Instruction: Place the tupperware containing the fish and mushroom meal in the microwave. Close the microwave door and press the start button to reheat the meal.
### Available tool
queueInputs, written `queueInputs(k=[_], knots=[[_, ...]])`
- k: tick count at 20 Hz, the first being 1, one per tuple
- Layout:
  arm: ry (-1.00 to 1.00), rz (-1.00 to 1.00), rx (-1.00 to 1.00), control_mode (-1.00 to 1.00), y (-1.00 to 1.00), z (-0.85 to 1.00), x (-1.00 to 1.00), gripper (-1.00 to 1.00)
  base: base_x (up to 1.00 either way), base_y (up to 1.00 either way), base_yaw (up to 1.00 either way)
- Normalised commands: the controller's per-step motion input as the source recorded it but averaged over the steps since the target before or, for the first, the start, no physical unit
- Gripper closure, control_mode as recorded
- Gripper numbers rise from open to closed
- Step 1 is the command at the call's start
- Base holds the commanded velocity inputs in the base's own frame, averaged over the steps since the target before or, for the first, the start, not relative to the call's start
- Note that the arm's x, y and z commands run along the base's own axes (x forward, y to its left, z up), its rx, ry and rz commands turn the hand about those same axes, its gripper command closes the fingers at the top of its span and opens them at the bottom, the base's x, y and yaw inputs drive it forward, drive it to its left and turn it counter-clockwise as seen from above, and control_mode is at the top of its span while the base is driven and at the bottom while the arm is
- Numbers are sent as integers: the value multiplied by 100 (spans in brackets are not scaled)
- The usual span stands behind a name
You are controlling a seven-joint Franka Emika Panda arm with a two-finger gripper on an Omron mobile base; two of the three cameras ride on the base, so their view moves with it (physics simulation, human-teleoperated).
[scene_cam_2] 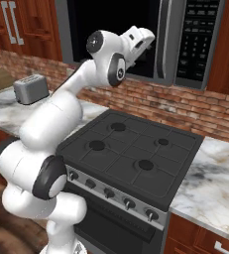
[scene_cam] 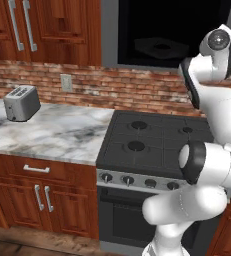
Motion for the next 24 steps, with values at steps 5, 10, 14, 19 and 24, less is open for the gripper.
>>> queueInputs(k=[5,10,14,19,24], knots=[[-17,27,0,-100,-2,0,90,-100,0,0,0],[0,16,0,-100,0,9,98,-100,0,0,0],[3,9,-3,-100,5,15,46,-100,0,0,0],[9,2,-19,-100,47,31,-14,-100,0,0,0],[5,0,-21,-100,64,43,-40,-100,0,0,0]])
